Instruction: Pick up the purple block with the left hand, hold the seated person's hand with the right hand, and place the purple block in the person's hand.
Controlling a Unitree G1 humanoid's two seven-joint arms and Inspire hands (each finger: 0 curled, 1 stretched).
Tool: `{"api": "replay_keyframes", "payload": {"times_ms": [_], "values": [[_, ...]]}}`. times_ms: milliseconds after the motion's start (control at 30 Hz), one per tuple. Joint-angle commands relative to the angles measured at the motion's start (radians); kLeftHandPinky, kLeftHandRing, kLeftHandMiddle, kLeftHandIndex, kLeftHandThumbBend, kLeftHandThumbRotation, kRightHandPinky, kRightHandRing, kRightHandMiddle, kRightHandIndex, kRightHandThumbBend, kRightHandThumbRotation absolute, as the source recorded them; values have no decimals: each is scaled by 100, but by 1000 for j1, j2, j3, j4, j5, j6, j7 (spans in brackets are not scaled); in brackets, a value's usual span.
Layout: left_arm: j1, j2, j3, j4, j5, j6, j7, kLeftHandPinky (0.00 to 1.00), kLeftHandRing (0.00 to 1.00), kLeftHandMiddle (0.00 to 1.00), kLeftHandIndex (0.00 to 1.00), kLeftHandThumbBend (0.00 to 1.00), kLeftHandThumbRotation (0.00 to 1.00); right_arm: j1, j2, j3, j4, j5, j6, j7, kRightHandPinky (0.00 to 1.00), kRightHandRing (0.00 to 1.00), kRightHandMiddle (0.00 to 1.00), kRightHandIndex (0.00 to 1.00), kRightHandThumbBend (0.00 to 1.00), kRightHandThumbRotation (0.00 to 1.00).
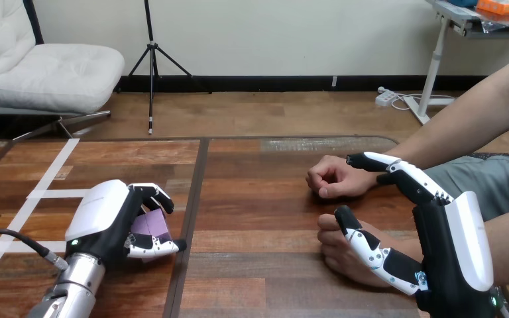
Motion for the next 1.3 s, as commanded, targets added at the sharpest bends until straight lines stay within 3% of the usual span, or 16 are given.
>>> {"api": "replay_keyframes", "payload": {"times_ms": [0,67,467,1267], "values": [[-15,-32,97,-27,-128,-86,-55,38,44,52,54,60,13,-36,0,-6,-46,18,4,3,66,73,73,72,44,28],[-2,-49,132,-38,-187,-126,-89,37,43,51,54,63,15,-38,0,-5,-44,19,4,3,66,73,73,72,44,28],[14,-70,179,-61,-263,-180,-158,35,41,50,54,69,19,-40,-2,-6,-45,13,10,1,66,73,74,72,45,27],[32,-86,212,-88,-253,-196,-157,34,41,50,55,69,20,-34,-7,-6,-54,17,23,7,66,73,74,73,45,29]]}}
